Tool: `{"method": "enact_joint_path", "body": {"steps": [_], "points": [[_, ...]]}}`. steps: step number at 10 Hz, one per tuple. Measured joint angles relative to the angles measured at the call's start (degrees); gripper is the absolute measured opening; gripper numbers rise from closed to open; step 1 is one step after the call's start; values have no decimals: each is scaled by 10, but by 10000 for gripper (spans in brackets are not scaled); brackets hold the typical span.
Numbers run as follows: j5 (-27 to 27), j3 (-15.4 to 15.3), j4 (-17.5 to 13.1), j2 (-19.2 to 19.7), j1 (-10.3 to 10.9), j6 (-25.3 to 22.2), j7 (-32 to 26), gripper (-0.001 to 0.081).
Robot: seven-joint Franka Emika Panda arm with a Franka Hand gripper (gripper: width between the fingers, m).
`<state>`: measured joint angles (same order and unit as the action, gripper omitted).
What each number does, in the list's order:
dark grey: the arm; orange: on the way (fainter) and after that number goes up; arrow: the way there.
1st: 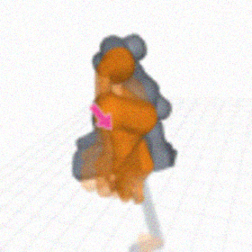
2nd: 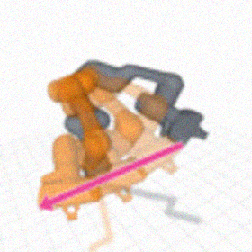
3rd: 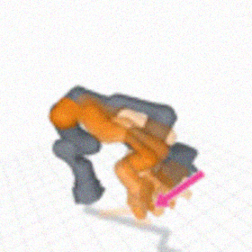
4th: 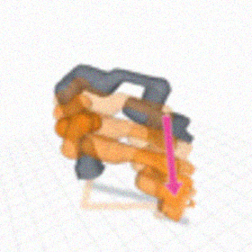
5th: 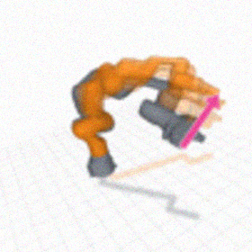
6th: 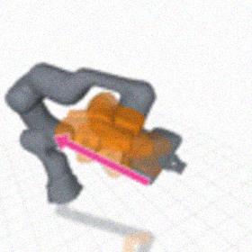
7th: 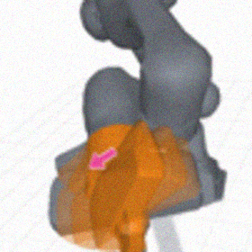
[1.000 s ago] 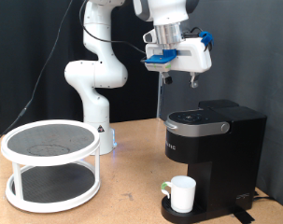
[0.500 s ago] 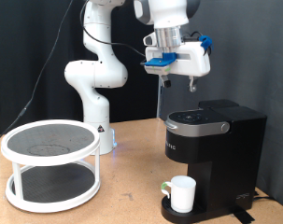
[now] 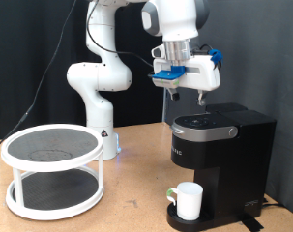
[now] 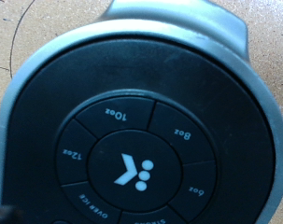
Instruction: Make a cup of coffee with the keurig machine
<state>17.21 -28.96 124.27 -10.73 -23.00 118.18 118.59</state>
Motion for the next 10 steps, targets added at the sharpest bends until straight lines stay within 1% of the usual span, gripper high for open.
{"method": "enact_joint_path", "body": {"steps": [1, 2, 3, 4, 5, 6, 7, 10], "points": [[0, -3, 3, 4, 0, 7, 0, 638], [0, -6, 5, 8, 0, 15, 3, 484], [0, -9, 5, 13, 0, 23, 10, 484], [-4, -12, 5, 20, 0, 30, 14, 293], [-11, -15, 4, 28, 0, 36, 18, 293], [-18, -19, 4, 36, 0, 38, 23, 125], [-25, -23, 3, 43, 0, 38, 26, 30], [-34, -31, 3, 61, 0, 45, 33, 7]]}}
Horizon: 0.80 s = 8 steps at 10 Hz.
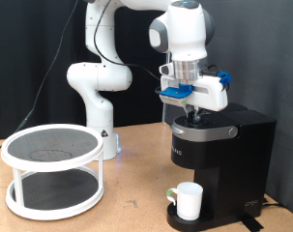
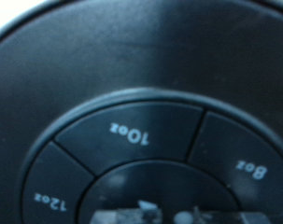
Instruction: Make a cup of coffee with the keurig machine
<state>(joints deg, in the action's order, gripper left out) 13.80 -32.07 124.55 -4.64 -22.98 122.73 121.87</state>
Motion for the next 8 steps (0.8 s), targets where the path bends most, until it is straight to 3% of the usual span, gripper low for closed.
{"method": "enact_joint_path", "body": {"steps": [3, 8], "points": [[-1, -2, -3, 4, 0, 1, 3, 0], [-1, 1, -40, 31, -2, -66, 32, 0]]}}
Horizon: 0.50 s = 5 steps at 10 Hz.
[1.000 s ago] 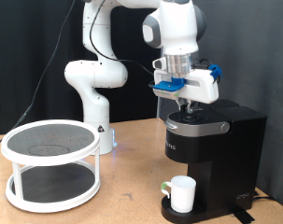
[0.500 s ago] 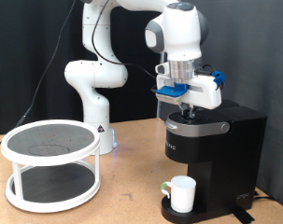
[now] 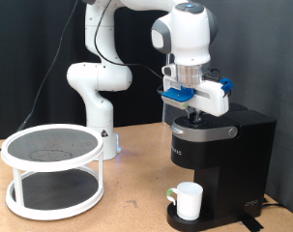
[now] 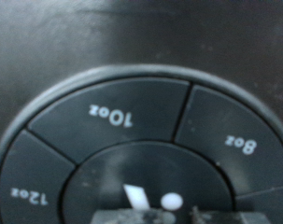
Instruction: Make a cup of coffee with the keurig machine
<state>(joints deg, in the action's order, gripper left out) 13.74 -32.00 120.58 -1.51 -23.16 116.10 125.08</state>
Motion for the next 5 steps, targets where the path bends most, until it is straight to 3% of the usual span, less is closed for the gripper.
{"method": "enact_joint_path", "body": {"steps": [5], "points": [[0, 8, -48, 41, -4, -60, 17, 0]]}}
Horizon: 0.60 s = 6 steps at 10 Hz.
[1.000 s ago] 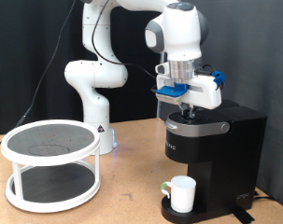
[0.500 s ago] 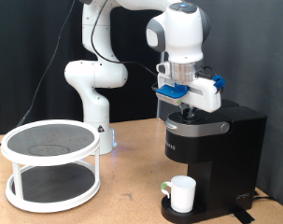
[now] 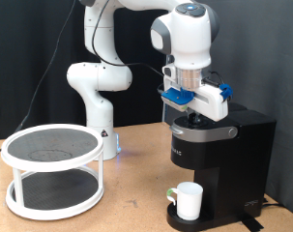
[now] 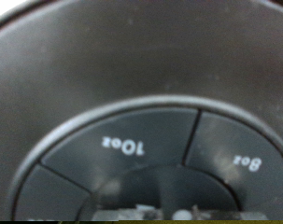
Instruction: Make a cup of coffee with the keurig machine
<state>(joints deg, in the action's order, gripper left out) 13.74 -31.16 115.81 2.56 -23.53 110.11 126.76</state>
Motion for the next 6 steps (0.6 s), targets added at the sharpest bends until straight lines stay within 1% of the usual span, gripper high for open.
{"method": "enact_joint_path", "body": {"steps": [2, 4, 6], "points": [[0, 4, -13, 12, 0, -13, 0, 0], [-1, 4, -17, 15, 0, -17, -7, 0], [4, 3, -15, 12, 0, -16, -42, 0]]}}
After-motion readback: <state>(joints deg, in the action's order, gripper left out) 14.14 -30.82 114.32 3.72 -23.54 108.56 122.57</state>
